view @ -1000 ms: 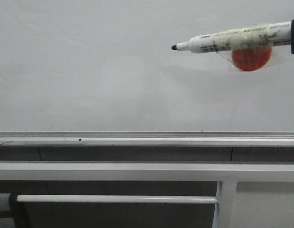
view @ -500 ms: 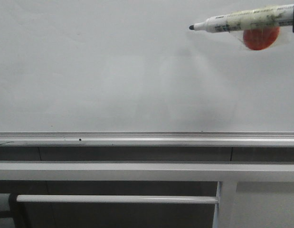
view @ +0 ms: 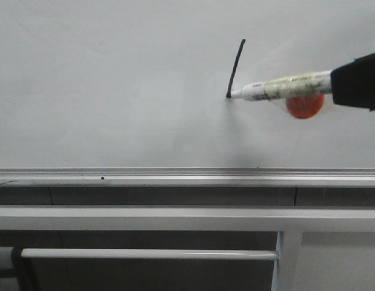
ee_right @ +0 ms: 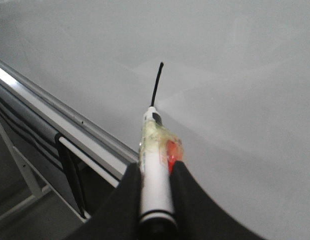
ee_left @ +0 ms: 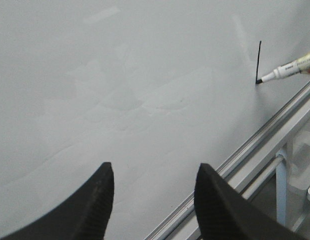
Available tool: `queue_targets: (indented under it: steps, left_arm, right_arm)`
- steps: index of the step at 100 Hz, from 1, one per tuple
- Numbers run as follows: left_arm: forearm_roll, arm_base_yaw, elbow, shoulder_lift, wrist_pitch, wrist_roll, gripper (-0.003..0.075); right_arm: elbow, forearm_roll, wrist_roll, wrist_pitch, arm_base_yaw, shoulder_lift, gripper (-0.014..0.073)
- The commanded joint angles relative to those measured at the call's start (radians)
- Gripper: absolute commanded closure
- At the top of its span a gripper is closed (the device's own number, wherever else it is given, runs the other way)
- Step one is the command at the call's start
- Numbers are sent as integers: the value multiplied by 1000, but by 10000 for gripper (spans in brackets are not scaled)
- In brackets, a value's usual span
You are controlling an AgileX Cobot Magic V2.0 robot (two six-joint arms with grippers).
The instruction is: Write number 1 on whiteboard
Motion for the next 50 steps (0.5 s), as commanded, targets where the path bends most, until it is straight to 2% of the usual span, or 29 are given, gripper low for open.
queue_targets:
  steps: [1,27,50]
  left_arm:
    - [-10,2,-33,1,-82,-12,389]
    - [-9,2,-33,1,-82,-12,389]
    - [-20,-4,-33,1,-54,-12,389]
  right_arm:
    - [-36,-13,-1,-74,-3,38,657]
    - [-38,-13,-1,-71,-3,91,657]
    - [-40,-13,-1,201,-3,-1,657]
